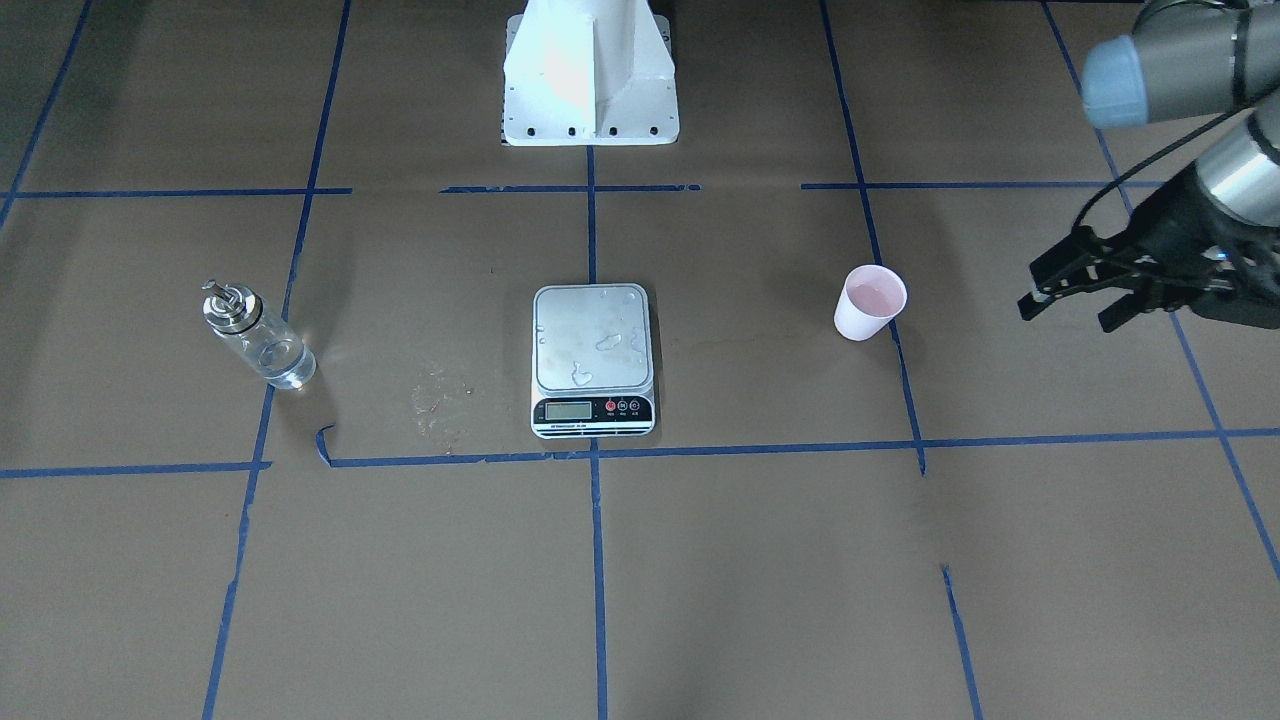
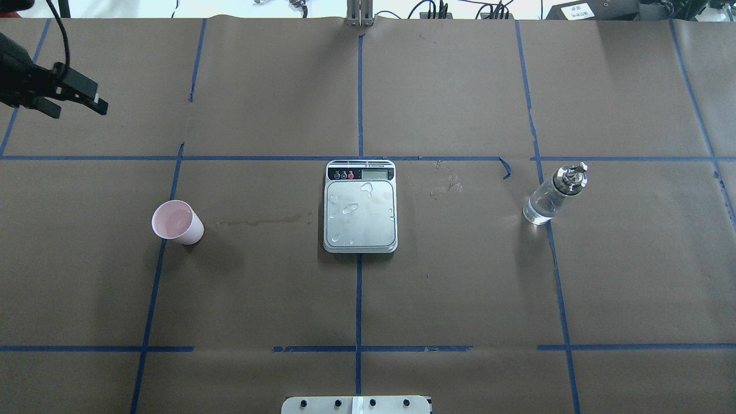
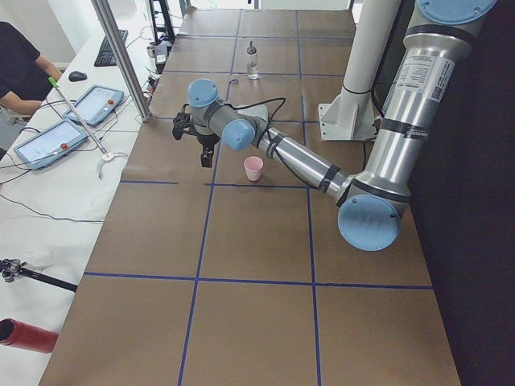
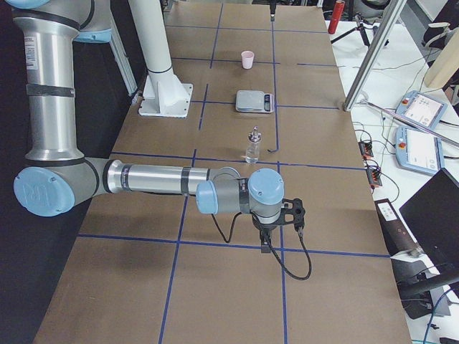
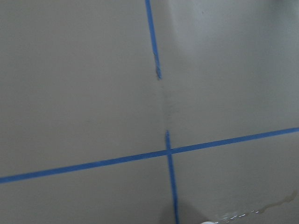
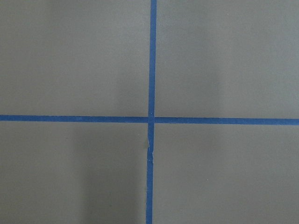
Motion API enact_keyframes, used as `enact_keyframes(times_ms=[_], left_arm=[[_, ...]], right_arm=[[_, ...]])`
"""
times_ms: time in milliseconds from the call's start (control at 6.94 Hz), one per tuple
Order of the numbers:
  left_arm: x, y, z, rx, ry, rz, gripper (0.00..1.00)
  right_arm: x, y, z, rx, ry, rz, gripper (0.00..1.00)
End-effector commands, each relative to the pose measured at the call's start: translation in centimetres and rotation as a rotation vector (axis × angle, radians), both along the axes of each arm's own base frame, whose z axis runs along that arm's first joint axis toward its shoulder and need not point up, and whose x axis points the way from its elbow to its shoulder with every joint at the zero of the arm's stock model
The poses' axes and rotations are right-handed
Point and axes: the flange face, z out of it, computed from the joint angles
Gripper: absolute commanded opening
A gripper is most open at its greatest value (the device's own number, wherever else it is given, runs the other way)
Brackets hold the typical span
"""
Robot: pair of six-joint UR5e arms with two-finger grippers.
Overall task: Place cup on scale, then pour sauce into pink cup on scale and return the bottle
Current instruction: 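Move the left gripper down to the pink cup, then close the left gripper on the pink cup rim and lift it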
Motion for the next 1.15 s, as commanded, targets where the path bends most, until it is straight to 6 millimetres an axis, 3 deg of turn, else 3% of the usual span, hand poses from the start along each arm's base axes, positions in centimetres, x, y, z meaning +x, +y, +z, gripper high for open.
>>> enact_keyframes(times_ms=[0,144,432,1009], left_arm=[[7.8,5.4,0.8,-0.124,-0.059,-0.035,1.0],[11.5,6.9,1.4,-0.141,-0.119,-0.08,1.0],[14.6,8.8,2.4,-0.191,-0.14,-0.064,1.0],[14.8,8.7,5.5,-0.192,-0.145,-0.06,0.99]], right_arm=[[-0.1,-0.1,0.0,-0.002,-0.003,0.001,1.0],[-0.1,-0.3,-0.3,0.004,-0.003,0.001,1.0],[0.0,-0.6,-0.9,0.014,-0.003,0.002,1.0],[-0.1,-0.7,-1.2,0.02,-0.004,0.001,1.0]])
